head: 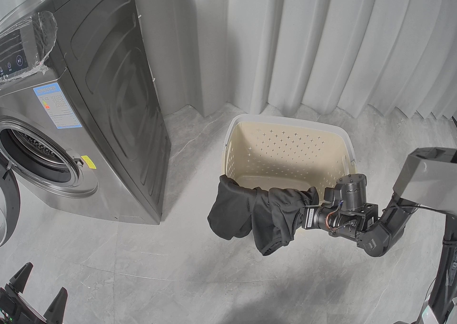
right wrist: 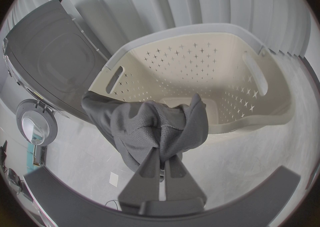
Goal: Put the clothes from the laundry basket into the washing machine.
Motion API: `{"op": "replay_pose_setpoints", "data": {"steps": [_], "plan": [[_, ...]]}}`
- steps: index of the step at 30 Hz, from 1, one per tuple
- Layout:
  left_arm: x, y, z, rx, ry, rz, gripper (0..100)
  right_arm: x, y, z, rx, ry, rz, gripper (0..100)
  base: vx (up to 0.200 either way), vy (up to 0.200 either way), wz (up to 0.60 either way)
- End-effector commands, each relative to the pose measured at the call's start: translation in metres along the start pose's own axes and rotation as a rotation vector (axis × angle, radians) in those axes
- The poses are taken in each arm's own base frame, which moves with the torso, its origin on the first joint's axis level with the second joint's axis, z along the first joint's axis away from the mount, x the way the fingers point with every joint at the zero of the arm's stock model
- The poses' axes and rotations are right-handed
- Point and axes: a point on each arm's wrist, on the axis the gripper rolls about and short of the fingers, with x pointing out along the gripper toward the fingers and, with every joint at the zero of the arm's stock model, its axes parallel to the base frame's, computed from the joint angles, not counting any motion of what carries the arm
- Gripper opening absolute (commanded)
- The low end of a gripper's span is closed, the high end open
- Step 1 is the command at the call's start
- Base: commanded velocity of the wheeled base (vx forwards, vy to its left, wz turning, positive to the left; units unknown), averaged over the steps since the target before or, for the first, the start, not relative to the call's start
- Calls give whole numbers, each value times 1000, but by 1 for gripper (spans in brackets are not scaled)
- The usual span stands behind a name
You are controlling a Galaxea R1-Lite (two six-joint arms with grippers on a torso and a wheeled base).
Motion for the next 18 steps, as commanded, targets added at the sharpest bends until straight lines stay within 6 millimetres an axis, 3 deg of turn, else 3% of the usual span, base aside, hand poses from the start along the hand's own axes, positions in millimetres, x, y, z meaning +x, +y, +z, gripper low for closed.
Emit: {"op": "replay_pose_setpoints", "data": {"steps": [1, 7, 18], "plan": [[1, 0, -5, -1, 19, 1, 100, -40, 13, 30, -3, -111, 49, 0, 0, 0, 0], [1, 0, -5, -1, 19, 1, 100, -77, 28, 48, -12, -195, 109, 0, 0, 0, 0], [1, 0, -5, -1, 19, 1, 100, -117, 38, 68, -10, -307, 165, 0, 0, 0, 0]]}}
